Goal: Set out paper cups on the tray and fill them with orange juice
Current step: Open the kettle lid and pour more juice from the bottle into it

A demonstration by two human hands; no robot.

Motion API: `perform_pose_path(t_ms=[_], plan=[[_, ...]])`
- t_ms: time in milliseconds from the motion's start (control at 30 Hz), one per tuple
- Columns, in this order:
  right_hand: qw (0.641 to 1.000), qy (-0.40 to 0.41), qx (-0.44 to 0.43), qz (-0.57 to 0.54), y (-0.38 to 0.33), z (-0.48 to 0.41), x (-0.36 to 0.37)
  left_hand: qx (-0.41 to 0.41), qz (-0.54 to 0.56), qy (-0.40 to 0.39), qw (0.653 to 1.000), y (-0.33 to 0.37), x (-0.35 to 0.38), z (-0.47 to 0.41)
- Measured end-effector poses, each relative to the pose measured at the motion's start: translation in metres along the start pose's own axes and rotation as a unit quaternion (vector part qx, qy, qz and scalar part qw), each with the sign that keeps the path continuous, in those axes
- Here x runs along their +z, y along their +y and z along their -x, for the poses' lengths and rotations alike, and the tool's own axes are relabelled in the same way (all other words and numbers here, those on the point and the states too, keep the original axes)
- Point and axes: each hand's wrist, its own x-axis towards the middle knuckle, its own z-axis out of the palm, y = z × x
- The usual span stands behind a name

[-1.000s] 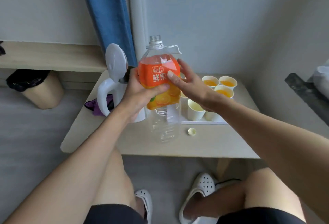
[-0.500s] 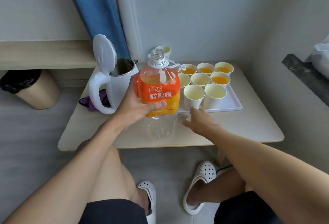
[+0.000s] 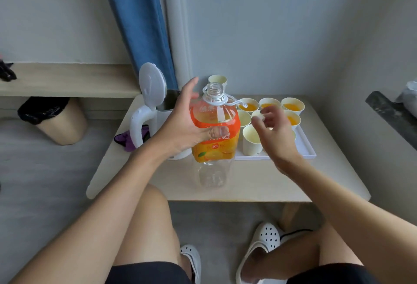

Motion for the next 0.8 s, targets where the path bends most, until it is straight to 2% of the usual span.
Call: perform_pose_path(t_ms=[67,167,267,400,567,667,800], plan=[[0.995,0.010,-0.055,-0.084,-0.042,-0.009,-0.006,0.006,-0.035,-0.004,0.999,0.013,0.004,-0.010],[0.988,-0.032,-0.117,-0.092,-0.084,-0.014,-0.004,-0.011,-0.037,-0.012,0.999,0.017,0.010,-0.018],[0.985,-0.102,-0.140,-0.018,-0.095,-0.019,0.007,-0.012,-0.045,-0.028,0.999,0.015,0.012,-0.021],[0.976,-0.133,-0.167,0.042,-0.098,-0.025,0.006,-0.016,-0.050,-0.037,0.998,0.013,0.012,-0.022],[0.926,-0.233,-0.242,0.169,-0.119,-0.028,0.001,-0.020,-0.093,-0.053,0.994,0.013,0.011,-0.026],[0.907,-0.289,-0.235,0.196,-0.132,-0.037,-0.004,-0.025,-0.106,-0.062,0.992,0.014,0.010,-0.026],[0.902,-0.255,-0.254,0.238,-0.134,-0.036,-0.004,-0.021,-0.105,-0.066,0.992,0.015,0.011,-0.026]])
